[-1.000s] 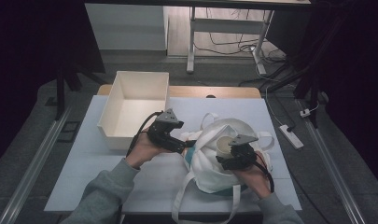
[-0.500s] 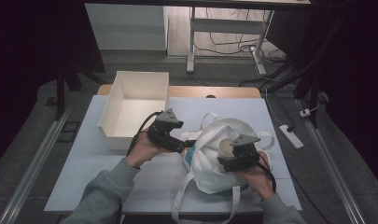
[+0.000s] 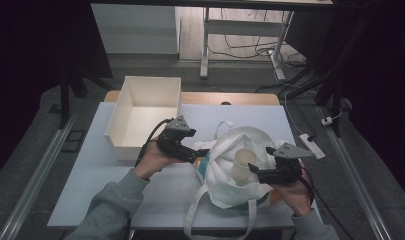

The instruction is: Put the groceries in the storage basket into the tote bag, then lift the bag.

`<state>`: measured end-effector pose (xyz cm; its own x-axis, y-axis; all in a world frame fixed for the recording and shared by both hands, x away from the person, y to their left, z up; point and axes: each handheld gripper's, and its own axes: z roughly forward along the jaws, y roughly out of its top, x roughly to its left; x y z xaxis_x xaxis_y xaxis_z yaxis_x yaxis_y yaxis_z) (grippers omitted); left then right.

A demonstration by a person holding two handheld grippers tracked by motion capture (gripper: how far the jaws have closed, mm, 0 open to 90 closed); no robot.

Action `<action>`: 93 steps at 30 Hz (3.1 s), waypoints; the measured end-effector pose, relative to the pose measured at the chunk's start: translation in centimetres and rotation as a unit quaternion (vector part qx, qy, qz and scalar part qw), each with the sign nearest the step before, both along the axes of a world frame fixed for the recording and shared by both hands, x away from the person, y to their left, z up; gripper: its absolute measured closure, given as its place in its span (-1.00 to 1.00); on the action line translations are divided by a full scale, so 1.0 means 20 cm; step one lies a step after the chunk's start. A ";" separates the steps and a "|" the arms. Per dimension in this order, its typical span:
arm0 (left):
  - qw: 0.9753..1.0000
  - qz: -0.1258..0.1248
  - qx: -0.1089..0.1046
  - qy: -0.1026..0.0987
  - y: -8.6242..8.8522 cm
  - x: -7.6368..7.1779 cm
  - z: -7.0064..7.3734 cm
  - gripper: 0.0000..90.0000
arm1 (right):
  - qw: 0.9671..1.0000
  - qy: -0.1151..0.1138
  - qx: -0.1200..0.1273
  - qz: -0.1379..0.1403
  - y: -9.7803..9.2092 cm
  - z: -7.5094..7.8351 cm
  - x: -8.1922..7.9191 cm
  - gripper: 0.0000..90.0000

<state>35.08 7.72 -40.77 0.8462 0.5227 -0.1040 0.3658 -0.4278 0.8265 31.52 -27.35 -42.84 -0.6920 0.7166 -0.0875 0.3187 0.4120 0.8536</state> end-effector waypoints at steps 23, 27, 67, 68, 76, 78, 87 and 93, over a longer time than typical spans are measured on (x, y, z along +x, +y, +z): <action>0.998 0.019 0.056 -0.002 -0.10 0.02 -0.07 -0.60 | 0.999 0.015 0.012 -0.033 -0.18 0.02 0.01 -0.47; 0.997 0.030 0.068 -0.002 -0.14 0.03 -0.10 -0.57 | 0.999 0.013 0.013 -0.037 -0.19 0.02 0.01 -0.47; 0.993 0.022 0.099 0.059 -0.22 0.02 -0.31 0.78 | 0.990 0.104 -0.041 -0.089 -0.30 -0.15 -0.12 0.85; 0.994 0.021 0.095 0.058 -0.21 0.02 -0.30 0.79 | 0.990 0.102 -0.040 -0.086 -0.30 -0.14 -0.12 0.86; 0.997 0.011 0.052 0.049 -0.12 -0.02 -0.19 0.80 | 0.996 0.055 -0.011 -0.072 -0.29 -0.05 -0.14 0.90; 0.998 0.013 0.044 0.044 -0.09 -0.02 -0.16 0.80 | 0.997 0.041 -0.002 -0.070 -0.29 -0.02 -0.14 0.90; 1.000 0.019 -0.008 0.022 0.06 -0.06 -0.01 0.82 | 0.998 -0.007 0.028 -0.063 -0.31 0.11 -0.15 0.91; 0.999 0.037 -0.034 0.010 0.16 -0.07 0.05 0.82 | 0.996 -0.032 0.052 -0.059 -0.31 0.21 -0.14 0.92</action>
<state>33.70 10.84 -39.78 0.8029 0.5747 -0.1580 0.4113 -0.3423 0.8448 28.77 -33.52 -38.74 -0.5983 0.7997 -0.0504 0.3025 0.2837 0.9099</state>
